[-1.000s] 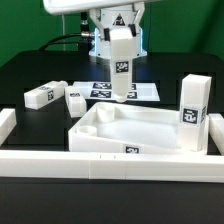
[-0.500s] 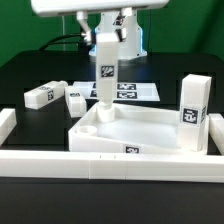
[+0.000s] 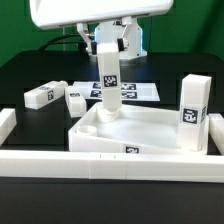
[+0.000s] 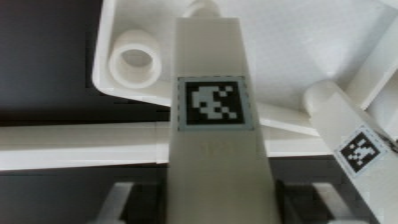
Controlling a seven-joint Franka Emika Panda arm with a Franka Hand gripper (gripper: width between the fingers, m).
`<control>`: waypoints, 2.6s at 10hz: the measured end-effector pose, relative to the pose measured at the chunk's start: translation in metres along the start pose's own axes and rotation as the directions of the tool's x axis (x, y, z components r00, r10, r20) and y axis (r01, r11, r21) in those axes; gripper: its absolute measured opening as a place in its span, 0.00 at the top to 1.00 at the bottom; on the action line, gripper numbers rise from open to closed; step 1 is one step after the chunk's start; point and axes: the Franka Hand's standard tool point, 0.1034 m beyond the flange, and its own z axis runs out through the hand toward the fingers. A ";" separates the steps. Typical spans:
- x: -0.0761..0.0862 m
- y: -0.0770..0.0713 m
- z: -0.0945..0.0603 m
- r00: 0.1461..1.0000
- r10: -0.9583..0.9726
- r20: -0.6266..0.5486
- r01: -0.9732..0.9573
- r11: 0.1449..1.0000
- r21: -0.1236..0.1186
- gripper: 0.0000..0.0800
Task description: Assemble desk
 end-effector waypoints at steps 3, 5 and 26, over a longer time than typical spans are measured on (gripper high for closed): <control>-0.001 0.002 0.000 1.000 0.004 0.001 -0.004 1.000 -0.001 0.64; 0.011 0.010 -0.003 0.999 0.036 0.022 -0.037 0.999 0.033 0.64; 0.026 0.029 0.000 0.989 -0.017 -0.147 0.000 0.994 -0.111 0.64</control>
Offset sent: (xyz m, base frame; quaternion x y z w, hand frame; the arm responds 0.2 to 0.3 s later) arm 0.0175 -0.0154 0.0010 0.0426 -0.0134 0.0672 0.9967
